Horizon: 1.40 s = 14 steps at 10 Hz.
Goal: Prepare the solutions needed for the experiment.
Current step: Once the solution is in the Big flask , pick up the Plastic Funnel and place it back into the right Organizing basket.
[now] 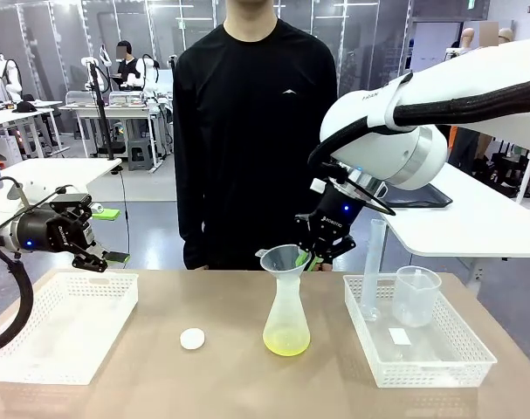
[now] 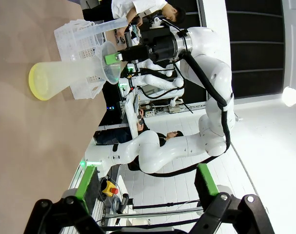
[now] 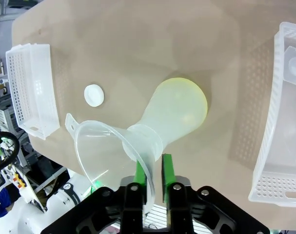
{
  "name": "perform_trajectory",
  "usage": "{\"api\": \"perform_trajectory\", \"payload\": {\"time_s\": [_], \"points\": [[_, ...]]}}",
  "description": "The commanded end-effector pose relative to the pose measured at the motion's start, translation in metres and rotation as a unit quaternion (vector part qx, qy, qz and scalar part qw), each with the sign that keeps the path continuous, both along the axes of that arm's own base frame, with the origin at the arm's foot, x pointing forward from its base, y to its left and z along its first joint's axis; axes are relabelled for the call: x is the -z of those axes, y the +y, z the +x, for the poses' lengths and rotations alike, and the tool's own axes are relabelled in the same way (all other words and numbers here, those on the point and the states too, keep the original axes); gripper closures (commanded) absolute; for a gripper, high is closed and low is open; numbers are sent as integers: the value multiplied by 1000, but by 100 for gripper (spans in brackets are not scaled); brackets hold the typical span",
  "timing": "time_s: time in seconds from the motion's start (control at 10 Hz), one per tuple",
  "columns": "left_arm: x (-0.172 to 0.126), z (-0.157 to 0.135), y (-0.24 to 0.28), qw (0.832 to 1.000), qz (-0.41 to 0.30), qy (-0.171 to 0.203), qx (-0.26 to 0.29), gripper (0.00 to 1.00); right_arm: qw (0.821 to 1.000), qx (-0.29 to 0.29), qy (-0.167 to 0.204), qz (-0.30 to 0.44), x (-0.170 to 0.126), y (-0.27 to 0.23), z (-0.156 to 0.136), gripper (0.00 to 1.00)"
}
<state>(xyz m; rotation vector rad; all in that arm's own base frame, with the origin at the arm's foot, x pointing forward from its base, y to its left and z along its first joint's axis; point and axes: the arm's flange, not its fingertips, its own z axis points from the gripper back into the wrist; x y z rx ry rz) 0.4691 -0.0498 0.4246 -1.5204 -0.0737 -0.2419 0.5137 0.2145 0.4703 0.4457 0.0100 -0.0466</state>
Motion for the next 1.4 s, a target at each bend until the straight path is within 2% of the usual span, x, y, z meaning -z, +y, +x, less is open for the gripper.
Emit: {"api": "perform_trajectory", "payload": {"time_s": [0.0, 0.4, 0.9, 1.3], "points": [[-2, 0, 0, 1000, -5, -1, 3, 0, 1000, -2, -1, 15, 4, -5, -5, 100], [-2, 0, 0, 1000, -5, -1, 3, 0, 1000, -1, 0, 13, 6, -4, -6, 100], [-2, 0, 0, 1000, -5, -1, 3, 0, 998, -18, -52, 21, -32, -13, -18, 100], [-2, 0, 0, 1000, -5, -1, 3, 0, 992, -31, -117, 35, -63, -15, -21, 100]]}}
